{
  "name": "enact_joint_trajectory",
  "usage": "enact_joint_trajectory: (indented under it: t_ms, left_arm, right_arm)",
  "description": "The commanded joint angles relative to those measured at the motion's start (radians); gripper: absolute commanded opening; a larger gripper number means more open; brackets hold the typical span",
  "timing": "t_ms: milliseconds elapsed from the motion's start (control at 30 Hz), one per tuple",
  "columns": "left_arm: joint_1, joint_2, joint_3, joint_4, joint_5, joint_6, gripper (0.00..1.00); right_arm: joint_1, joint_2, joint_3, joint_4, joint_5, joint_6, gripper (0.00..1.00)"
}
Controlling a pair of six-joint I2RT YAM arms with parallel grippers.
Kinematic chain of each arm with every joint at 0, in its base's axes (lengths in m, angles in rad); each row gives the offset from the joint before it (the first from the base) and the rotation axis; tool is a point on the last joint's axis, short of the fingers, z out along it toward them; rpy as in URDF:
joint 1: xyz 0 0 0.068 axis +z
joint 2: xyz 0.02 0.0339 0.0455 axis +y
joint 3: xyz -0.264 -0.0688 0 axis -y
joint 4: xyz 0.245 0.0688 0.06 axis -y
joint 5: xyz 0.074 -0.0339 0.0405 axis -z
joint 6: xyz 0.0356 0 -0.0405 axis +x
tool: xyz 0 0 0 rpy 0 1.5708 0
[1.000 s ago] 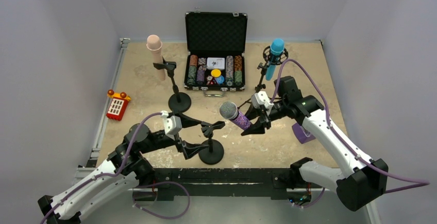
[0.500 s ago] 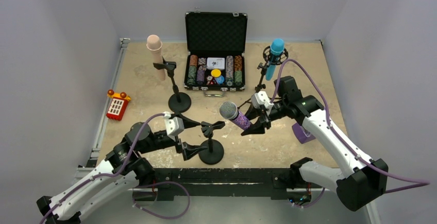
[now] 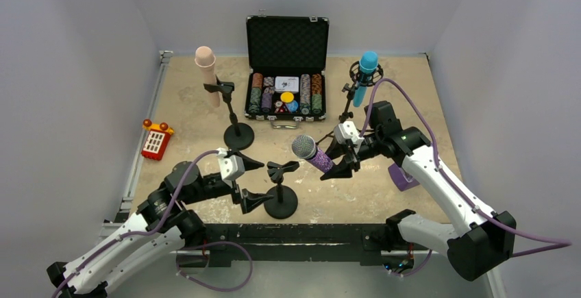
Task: Attach the microphones to the stand
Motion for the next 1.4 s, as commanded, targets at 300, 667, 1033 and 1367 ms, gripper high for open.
enact_joint_trajectory:
  t_ms: [300, 667, 1033, 1367]
  left_arm:
    - [0.003, 0.028, 0.057, 0.032, 0.015, 0.008, 0.99]
    - [0.002, 0.129, 0.058, 0.147, 0.017, -0.001, 0.99]
    - [0.002, 0.108, 0.067, 0.184, -0.059, 0.048, 0.99]
    - [0.002, 0.153, 0.066, 0.311, -0.009, 0.025, 0.92]
  right_arm:
    - [0.008, 0.0, 0.025, 0.048, -0.036, 0.019, 0.0]
    - [0.007, 0.013, 0.017, 0.141, -0.034, 0.123, 0.0]
    - [0.017, 0.056, 0.015, 0.208, -0.042, 0.197, 0.0]
    - [0.051, 0.093, 0.041, 0.21, -0.019, 0.208, 0.0]
